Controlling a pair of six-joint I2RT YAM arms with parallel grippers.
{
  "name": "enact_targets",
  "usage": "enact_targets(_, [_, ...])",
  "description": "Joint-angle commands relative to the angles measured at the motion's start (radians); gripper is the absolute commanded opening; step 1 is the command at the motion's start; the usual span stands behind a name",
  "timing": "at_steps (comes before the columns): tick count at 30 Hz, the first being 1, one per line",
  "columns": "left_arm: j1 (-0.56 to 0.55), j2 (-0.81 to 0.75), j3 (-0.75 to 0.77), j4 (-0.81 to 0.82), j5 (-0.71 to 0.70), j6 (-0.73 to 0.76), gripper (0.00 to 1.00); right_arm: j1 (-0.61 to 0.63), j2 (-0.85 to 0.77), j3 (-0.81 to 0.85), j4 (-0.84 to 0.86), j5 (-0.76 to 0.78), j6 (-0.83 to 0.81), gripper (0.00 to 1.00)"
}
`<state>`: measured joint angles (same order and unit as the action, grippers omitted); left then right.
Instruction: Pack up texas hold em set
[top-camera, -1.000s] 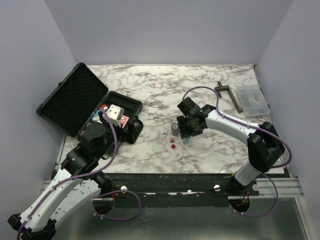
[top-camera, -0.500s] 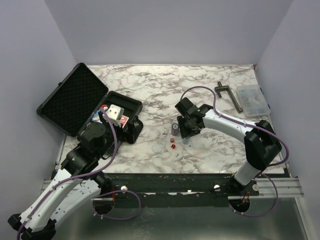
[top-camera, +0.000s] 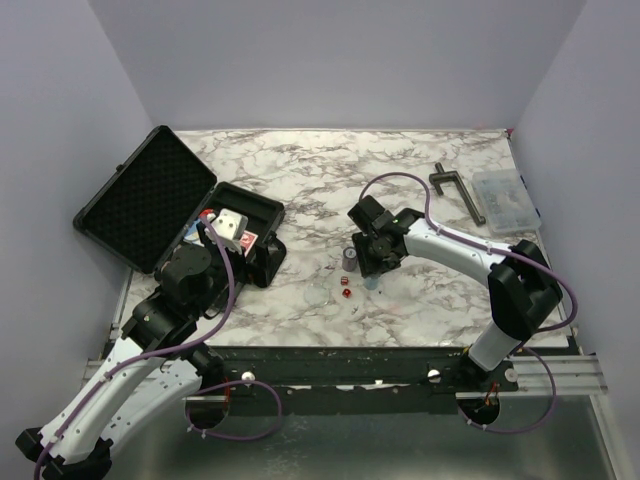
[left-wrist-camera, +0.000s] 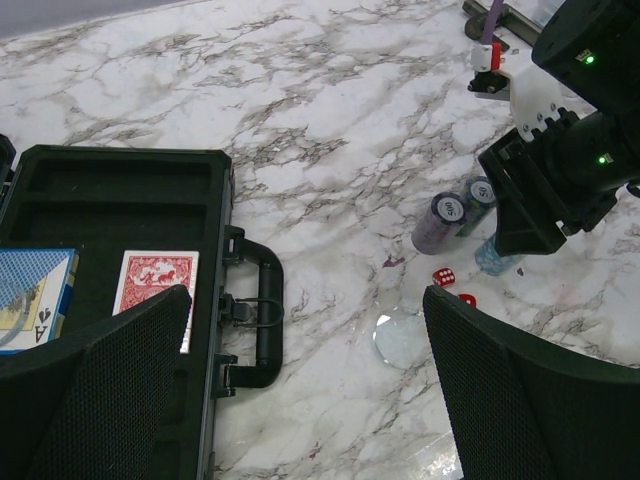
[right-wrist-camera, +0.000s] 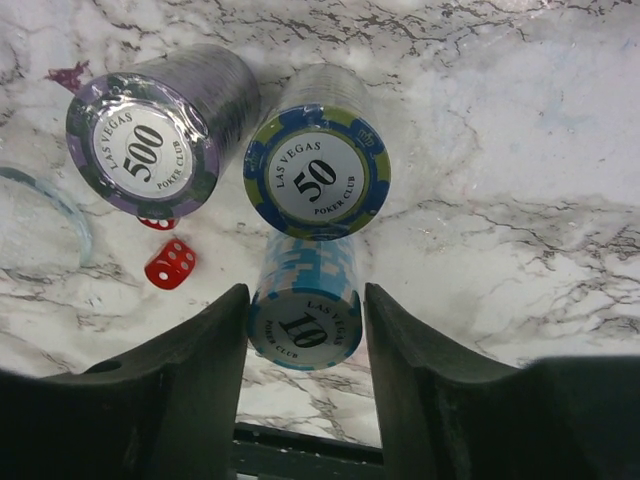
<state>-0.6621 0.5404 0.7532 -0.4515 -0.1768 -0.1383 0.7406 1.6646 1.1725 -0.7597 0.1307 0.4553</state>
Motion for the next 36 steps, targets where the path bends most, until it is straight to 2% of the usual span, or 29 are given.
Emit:
enact_targets(1, [0.004, -0.006, 0.0, -0.004, -0.02, -0.009, 0.98, 0.008, 0.007, 0.022, -0.024, 0.023, 0.015, 0.57])
enact_targets(4, [0.006, -0.004, 0.001, -0.003, -0.02, -0.007, 0.98, 0.011, 0.006, 0.017, -0.023, 0.019, 0.013, 0.62])
enact_targets(14, [0.007, -0.009, 0.002, -0.004, -0.018, -0.008, 0.98, 0.019, 0.018, 0.015, -0.024, 0.019, 0.014, 0.59])
enact_targets(24, [0.007, -0.012, 0.002, -0.004, -0.015, -0.009, 0.98, 0.023, 0.031, 0.026, -0.037, 0.039, 0.015, 0.39])
enact_targets(30, [0.011, -0.014, 0.007, -0.008, 0.016, -0.013, 0.99, 0.026, 0.021, 0.07, -0.067, 0.041, 0.007, 0.13])
enact_targets(31, [0.013, -0.011, 0.01, -0.008, 0.032, -0.014, 0.99, 0.026, 0.016, 0.079, -0.072, 0.037, 0.005, 0.04])
enact_targets(32, [0.014, -0.005, 0.012, -0.01, 0.055, -0.014, 0.99, 0.027, 0.008, 0.087, -0.077, 0.031, 0.003, 0.01])
enact_targets(36, [0.014, 0.014, 0.018, -0.011, 0.106, -0.018, 0.99, 0.028, -0.025, 0.117, -0.095, 0.0, -0.017, 0.01])
